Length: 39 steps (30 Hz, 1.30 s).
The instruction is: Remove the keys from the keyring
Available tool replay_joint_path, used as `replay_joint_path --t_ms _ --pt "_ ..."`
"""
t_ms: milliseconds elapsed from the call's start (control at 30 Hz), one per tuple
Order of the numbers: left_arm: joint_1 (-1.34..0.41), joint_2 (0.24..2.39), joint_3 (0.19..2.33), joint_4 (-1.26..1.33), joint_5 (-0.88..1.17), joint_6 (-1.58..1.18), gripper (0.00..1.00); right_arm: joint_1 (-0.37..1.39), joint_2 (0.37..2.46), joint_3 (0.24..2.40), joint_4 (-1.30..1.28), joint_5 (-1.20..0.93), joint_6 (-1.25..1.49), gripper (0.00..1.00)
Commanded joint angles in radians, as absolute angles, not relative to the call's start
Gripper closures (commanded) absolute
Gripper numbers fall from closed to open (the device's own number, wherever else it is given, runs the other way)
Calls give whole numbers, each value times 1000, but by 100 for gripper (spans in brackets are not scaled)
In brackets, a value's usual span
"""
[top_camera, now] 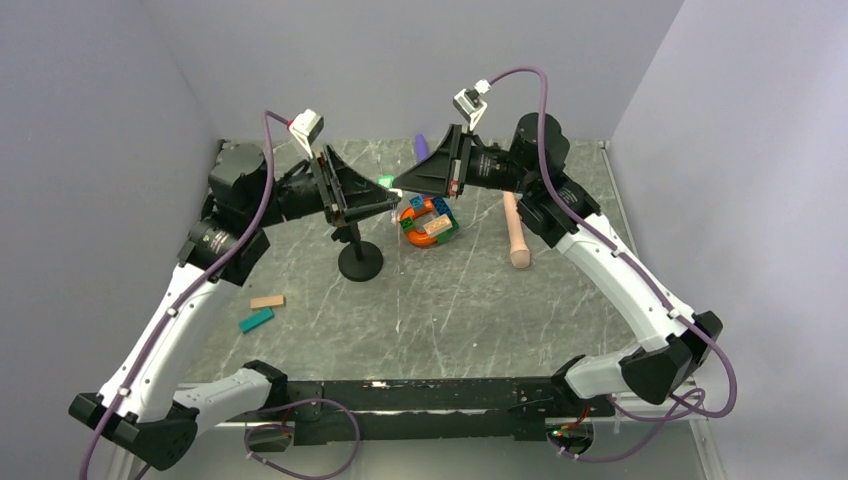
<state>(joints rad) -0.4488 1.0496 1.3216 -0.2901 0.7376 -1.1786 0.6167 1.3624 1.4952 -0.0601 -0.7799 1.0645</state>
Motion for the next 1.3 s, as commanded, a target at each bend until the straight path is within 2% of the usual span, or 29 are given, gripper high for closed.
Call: replay_joint_path --t_ms 0,33,100,233,467,567,633,733,900,1267 --pt "-451 1081 1439 -295 769 -1083 38 615 1308 1582 -96 -714 984 100" --pt "-452 1090 1459 -287 781 -1069 29 615 1302 1591 -104 -690 977 100" --pt "-452 1106 1499 -267 794 -1037 20 614 1284 1596 -107 -636 972 100" --pt "-452 1081 1453 -106 774 -1049 16 598 1234 1553 -47 -540 1005 100" --pt "-464 1047 1357 215 732 -1075 24 583 1218 1564 57 -462 1068 100" --pt "-481 1060 1414 106 667 -1026 25 578 1226 1624 -55 -361 1069 100" --pt "-482 1072 1480 -92 579 -968 33 559 1217 1661 -205 -241 1121 100" --pt "-485 1056 1454 -92 531 -994 35 504 1187 1638 -345 -152 1241 100" --pt "-538 1063 1424 34 487 -1017 34 478 1131 1521 -284 -146 1416 100" --pt "-683 1206 1558 16 403 -930 39 480 1123 1542 -224 -176 1392 100"
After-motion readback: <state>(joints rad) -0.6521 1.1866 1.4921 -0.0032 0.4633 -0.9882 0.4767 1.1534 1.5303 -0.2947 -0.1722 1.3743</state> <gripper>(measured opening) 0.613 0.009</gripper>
